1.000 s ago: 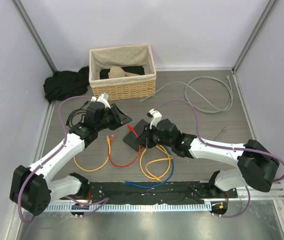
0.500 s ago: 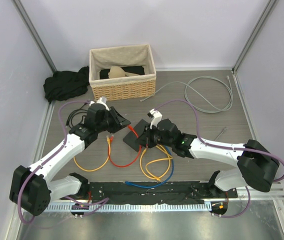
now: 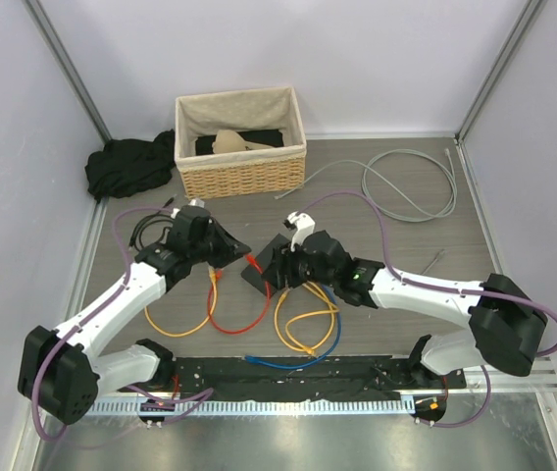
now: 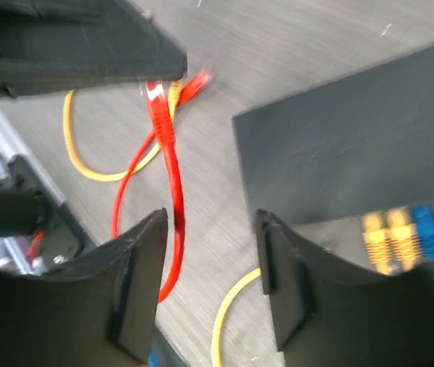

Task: Insert the plug into the switch port
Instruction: Pick up the connector from the center of the board.

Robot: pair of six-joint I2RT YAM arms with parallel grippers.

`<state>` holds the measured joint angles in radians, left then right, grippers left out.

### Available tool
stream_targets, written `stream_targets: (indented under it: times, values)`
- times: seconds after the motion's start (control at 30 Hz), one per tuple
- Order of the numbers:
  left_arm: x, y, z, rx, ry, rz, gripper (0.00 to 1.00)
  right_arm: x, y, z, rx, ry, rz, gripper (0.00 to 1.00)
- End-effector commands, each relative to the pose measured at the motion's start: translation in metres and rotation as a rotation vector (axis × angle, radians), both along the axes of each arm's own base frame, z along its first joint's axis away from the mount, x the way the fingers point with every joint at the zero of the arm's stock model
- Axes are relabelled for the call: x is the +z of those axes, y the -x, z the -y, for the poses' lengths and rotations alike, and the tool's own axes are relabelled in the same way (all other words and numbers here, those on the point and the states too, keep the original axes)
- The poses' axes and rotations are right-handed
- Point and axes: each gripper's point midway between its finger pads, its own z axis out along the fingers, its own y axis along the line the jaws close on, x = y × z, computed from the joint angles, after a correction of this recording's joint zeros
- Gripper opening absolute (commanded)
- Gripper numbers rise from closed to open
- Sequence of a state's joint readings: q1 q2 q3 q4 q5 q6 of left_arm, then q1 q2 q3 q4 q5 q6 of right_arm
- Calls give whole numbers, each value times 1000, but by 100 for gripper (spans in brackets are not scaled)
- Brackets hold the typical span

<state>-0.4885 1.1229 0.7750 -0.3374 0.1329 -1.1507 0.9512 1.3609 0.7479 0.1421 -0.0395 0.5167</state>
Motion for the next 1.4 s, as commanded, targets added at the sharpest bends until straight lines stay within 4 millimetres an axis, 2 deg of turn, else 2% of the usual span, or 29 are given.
stream_targets:
  times: [0.0, 0.03, 0.1, 0.13, 0.2, 0.27, 0.4, 0.47, 0.63, 0.93, 1.03, 1.07, 1.13, 1.27, 1.37]
  values:
    - [15, 2, -7, 63, -26, -20, 0, 56, -26, 5, -90, 80, 274, 65]
    - [14, 2, -7, 63, -28, -27, 0, 59, -20, 1, -81, 101, 314, 67]
    - [16, 2, -6, 60, -34, -34, 0, 68, -26, 6, -125, 171, 423, 67]
    - [15, 2, -5, 61, -40, -37, 0, 74, -18, -2, -117, 167, 465, 67]
    - [16, 2, -6, 64, -43, -41, 0, 80, -19, -3, -136, 226, 556, 68]
    - [17, 1, -5, 67, -42, -40, 0, 84, -9, -14, -118, 237, 620, 68]
    - [16, 0, -4, 66, -43, -47, 0, 73, -8, -25, -105, 361, 719, 66]
    - [16, 0, -3, 67, -41, -48, 0, 71, -2, -33, -89, 377, 750, 64]
    - [17, 1, -2, 61, -37, -52, 0, 59, -3, -45, -67, 438, 797, 58]
    - [17, 3, -2, 58, -37, -58, 0, 50, -5, -59, -70, 479, 845, 45]
    - [17, 3, -2, 58, -38, -59, 0, 45, -5, -62, -65, 492, 852, 38]
    - [16, 4, -2, 57, -40, -64, 0, 44, -5, -62, -64, 494, 853, 32]
    - [17, 4, -2, 54, -37, -63, 0, 41, -7, -64, -63, 505, 854, 27]
    - [16, 5, -1, 44, -43, -63, 1, 38, -6, -64, -67, 507, 841, 1]
    - [19, 4, -4, 13, -83, -30, 20, 38, -6, -62, -79, 499, 812, 1]
